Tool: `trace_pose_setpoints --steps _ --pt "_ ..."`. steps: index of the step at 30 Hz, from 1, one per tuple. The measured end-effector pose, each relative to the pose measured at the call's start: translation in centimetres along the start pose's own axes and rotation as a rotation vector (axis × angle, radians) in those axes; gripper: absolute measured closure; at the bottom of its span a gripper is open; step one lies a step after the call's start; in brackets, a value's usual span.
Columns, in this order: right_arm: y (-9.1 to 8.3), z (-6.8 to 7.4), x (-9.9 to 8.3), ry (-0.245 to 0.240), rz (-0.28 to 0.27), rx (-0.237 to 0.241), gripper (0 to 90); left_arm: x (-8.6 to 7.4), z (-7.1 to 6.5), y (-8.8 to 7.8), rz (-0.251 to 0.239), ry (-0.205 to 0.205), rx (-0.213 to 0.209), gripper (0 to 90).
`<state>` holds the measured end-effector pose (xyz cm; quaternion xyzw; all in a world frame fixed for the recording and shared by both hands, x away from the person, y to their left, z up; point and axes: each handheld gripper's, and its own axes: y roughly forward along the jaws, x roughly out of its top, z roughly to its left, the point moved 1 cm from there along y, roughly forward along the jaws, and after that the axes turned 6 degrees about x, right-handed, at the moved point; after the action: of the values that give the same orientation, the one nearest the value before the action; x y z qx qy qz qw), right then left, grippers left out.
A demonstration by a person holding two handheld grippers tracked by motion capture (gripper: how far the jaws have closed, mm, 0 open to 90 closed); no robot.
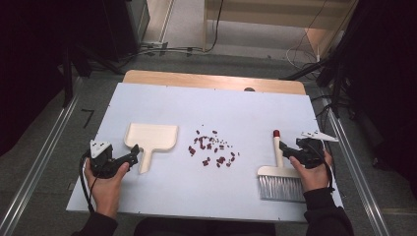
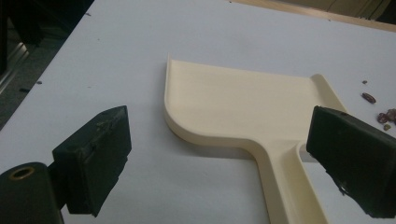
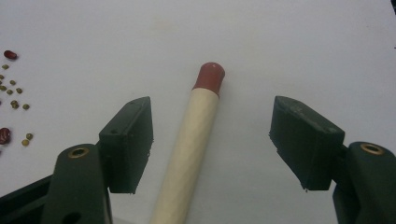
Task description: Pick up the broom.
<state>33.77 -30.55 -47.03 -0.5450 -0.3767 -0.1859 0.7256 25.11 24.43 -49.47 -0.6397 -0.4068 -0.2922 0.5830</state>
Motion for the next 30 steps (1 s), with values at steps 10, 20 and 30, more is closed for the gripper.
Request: trace_pose_setpoints --steps 10,20,30 --pt "0.6 0.1 0.8 0.008 0.015 -0.007 30.0 0.0 -0.1 0.0 0.000 0.003 -0.001 7.2" --pt "1.7 0.0 1.7 0.026 0.047 -0.022 32.2 0.0 -0.1 0.1 -0.002 0.003 0.000 7.3" --pt "4.4 0.3 3.3 0.068 0.119 -0.031 41.6 0.0 -0.1 0.1 0.003 0.005 -0.002 7.3"
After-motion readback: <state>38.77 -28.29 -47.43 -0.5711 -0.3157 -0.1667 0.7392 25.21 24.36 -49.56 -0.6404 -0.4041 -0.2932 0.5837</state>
